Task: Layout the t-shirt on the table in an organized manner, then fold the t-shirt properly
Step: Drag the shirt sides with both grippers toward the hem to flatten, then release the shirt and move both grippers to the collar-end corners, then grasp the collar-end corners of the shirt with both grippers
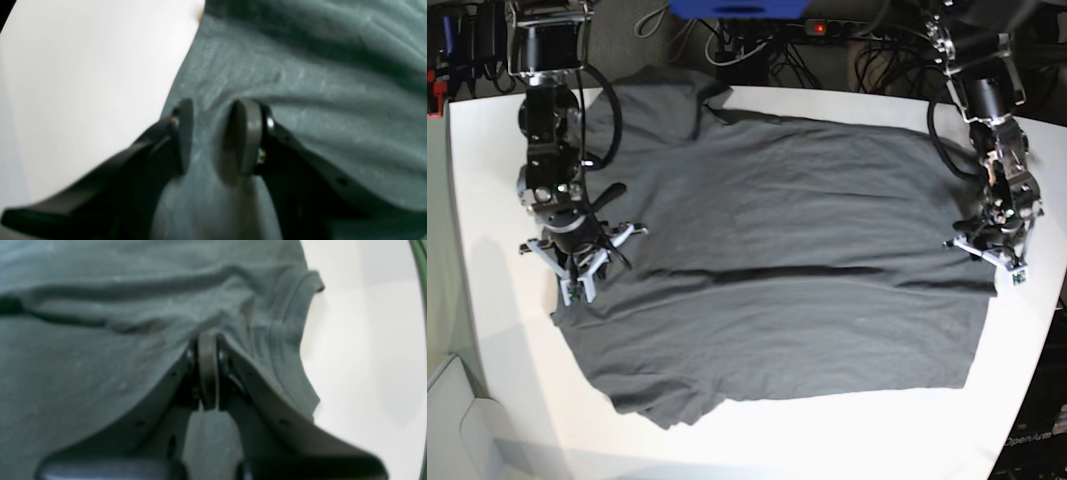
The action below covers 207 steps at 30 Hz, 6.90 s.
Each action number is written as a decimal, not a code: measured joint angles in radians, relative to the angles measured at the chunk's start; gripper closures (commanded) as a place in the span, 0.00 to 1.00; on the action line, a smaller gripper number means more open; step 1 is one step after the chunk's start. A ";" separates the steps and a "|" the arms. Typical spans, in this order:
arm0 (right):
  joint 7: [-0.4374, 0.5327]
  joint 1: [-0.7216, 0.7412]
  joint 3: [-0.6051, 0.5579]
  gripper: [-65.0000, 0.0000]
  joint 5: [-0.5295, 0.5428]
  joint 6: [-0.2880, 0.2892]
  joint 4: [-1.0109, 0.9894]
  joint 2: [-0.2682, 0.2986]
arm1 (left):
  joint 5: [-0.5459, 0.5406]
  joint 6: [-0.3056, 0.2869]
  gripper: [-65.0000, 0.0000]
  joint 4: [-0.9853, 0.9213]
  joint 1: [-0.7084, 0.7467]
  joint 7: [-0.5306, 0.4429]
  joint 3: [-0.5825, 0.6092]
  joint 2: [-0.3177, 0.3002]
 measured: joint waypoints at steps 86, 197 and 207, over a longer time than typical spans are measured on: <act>0.648 0.700 -0.209 1.00 -0.008 -0.012 -1.272 -0.047 | 0.008 0.015 0.67 -0.561 -0.373 -0.335 0.243 -0.030; -0.076 -0.484 0.170 0.72 -0.004 0.134 0.462 -0.039 | -0.101 -0.568 0.72 0.340 0.414 0.053 -0.320 0.024; -0.074 -0.498 0.170 0.71 -0.004 0.134 0.462 -0.039 | -0.083 -0.568 0.99 0.384 0.424 0.106 -0.320 0.010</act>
